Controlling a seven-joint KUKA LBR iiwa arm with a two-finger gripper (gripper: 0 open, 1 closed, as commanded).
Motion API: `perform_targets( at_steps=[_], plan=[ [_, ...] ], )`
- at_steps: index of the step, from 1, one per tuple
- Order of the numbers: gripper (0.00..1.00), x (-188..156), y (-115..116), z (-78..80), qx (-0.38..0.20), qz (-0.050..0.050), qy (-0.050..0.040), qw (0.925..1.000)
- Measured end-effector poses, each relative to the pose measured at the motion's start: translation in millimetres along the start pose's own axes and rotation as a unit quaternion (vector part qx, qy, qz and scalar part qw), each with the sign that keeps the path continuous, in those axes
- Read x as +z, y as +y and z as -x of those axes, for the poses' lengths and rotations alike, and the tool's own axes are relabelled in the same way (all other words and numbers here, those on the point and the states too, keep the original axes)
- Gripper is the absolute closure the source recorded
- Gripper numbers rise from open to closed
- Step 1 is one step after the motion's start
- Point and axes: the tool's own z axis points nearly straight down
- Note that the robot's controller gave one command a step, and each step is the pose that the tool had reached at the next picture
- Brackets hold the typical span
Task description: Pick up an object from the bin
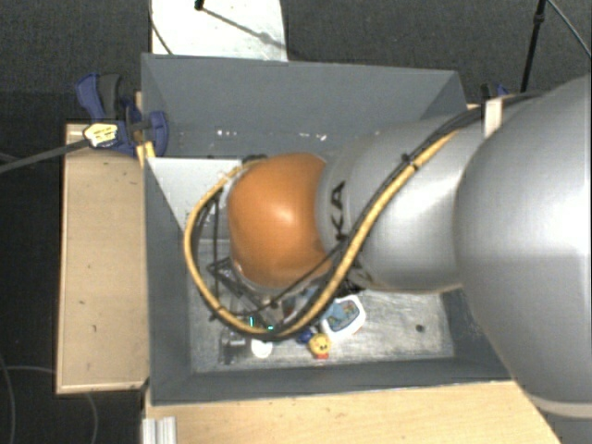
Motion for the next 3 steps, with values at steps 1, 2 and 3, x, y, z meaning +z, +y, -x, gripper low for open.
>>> perform_targets(
  at_steps=[1, 2, 3],
  plan=[
    [0.0, -4.2, -1.1, 2.4, 0.003, 0.001, -0.0038, 1.0],
    [0.0, -10.0, -24.6, 4.6, -0.061, 0.001, -0.0023, 0.9981],
    [0.0, -9.4, -59.9, 8.4, -0.101, -0.001, -0.0032, 0.9949]
  ],
)
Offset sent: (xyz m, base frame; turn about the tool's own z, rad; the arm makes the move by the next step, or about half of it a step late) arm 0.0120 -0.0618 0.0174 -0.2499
